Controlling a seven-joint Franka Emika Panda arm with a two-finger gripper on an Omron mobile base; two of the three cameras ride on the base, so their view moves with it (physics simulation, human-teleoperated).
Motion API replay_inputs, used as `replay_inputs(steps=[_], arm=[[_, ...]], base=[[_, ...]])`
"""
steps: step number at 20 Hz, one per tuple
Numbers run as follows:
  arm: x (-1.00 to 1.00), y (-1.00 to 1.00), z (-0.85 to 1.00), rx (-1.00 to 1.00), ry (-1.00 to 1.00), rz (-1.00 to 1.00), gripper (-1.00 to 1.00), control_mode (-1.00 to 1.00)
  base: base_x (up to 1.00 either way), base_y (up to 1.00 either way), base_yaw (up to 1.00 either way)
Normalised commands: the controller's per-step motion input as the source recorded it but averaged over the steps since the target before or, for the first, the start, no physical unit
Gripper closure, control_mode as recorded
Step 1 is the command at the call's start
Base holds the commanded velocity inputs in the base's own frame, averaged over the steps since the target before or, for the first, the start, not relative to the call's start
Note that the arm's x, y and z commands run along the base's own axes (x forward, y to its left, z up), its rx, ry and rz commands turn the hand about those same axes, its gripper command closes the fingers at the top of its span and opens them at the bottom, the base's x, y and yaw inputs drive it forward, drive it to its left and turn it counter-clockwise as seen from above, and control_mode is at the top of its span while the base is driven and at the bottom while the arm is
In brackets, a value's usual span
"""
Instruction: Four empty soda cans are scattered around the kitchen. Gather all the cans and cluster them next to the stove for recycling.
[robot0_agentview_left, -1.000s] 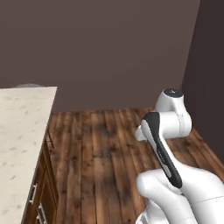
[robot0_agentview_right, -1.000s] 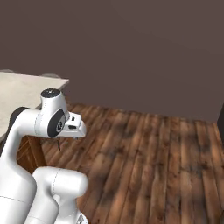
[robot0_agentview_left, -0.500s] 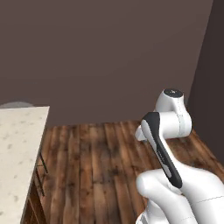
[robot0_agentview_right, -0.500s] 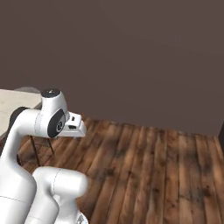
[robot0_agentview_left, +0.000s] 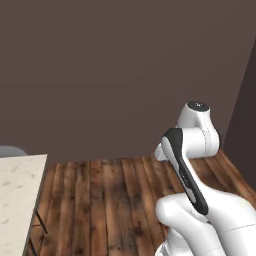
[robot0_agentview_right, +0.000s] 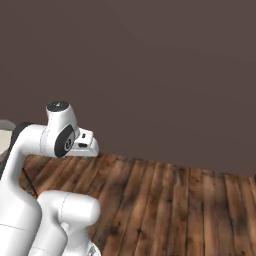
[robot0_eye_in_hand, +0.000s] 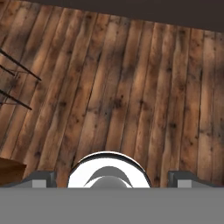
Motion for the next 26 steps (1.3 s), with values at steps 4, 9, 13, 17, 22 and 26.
replay_inputs(steps=[4,9,13,17,22,26], arm=[[0.00,0.00,0.00,0.00,0.00,0.00,-1.00,1.00],[0.00,0.00,0.00,0.00,0.00,0.00,-1.00,1.00],[0.00,0.00,0.00,0.00,0.00,0.00,-1.00,1.00],[0.00,0.00,0.00,0.00,0.00,0.00,-1.00,1.00],[0.00,0.00,0.00,0.00,0.00,0.00,-1.00,1.00],[0.00,0.00,0.00,0.00,0.00,0.00,-1.00,1.00]], base=[[1.00,-0.05,-0.01],[1.00,-0.04,-0.01],[1.00,-0.04,0.00],[1.00,-0.11,0.04],[1.00,-0.09,0.38],[0.96,-0.05,0.67]])
